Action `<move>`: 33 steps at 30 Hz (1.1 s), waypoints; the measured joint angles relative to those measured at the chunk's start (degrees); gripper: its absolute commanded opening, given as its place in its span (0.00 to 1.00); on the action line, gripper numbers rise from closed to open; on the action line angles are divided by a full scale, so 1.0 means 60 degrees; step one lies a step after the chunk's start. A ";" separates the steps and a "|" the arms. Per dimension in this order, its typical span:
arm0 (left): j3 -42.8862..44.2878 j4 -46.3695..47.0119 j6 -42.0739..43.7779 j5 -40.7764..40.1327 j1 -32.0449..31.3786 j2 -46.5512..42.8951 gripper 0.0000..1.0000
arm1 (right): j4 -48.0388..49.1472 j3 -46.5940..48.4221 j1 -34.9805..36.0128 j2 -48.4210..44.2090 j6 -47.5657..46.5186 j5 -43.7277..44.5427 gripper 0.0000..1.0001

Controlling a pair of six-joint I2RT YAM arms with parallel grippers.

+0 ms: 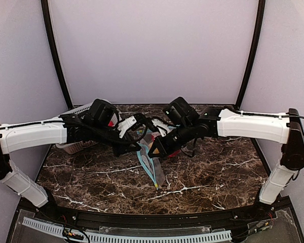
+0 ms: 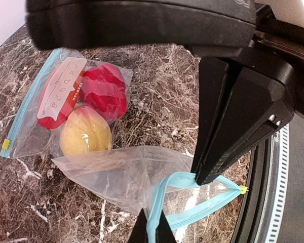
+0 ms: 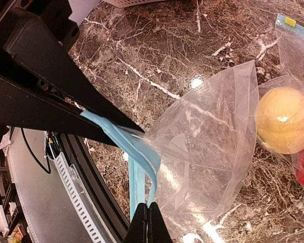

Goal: Place the food in the zip-top bag and seal the zipper
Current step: Pass from the right arm to the left, then pass from the left arm to the right

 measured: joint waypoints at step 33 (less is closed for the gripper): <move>-0.2007 0.2874 -0.7512 -0.2648 -0.0393 -0.0874 0.01 | 0.1166 -0.0987 0.1235 -0.0634 0.2721 0.5227 0.85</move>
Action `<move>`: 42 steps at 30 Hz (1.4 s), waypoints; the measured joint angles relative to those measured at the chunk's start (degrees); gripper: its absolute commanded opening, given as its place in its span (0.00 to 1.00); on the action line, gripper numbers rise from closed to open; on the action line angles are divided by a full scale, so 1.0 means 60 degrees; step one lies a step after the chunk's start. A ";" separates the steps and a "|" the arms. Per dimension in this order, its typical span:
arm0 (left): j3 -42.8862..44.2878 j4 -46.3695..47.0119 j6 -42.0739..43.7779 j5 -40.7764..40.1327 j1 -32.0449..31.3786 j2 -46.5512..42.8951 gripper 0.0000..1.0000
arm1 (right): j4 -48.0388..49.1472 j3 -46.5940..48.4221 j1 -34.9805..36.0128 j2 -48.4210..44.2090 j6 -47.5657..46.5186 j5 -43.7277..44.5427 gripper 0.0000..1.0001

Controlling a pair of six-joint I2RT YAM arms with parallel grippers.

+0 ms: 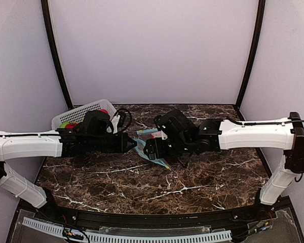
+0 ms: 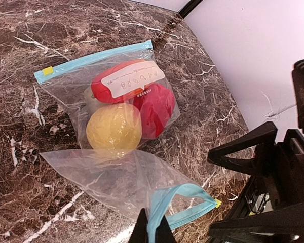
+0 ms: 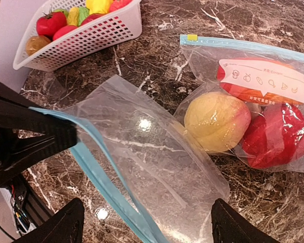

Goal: Place the food in the zip-top bag and seal the zipper
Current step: Pass from the left arm to the right

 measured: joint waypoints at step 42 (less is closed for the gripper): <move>-0.1399 0.1315 -0.1049 -0.0739 -0.0138 -0.1253 0.01 | 0.0404 -0.0696 -0.0823 0.0772 0.2415 0.0055 0.33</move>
